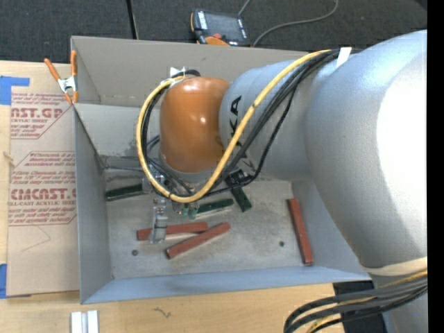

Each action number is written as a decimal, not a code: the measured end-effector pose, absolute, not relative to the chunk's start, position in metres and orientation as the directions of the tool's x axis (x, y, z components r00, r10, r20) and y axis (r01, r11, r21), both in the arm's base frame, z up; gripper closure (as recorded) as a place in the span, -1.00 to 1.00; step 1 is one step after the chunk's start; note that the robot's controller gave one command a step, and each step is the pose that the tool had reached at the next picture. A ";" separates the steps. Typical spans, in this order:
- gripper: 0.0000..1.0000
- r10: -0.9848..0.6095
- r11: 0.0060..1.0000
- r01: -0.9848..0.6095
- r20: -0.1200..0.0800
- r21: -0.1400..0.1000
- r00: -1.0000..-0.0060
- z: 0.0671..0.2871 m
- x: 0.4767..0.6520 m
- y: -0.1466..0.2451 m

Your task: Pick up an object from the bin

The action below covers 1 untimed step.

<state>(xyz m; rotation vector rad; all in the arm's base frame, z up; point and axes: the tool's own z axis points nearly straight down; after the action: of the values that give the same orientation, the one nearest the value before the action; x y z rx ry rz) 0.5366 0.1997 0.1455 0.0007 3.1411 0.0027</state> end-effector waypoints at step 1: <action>-1.00 0.084 0.996 0.084 0.009 -0.003 -0.996 0.065 0.510 0.161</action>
Offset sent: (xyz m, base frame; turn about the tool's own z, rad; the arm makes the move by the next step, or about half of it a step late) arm -0.0240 -0.0374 -0.0755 0.0813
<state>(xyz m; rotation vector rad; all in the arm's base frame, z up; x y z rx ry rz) 0.5096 0.1607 0.0648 0.1322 3.1475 -0.0046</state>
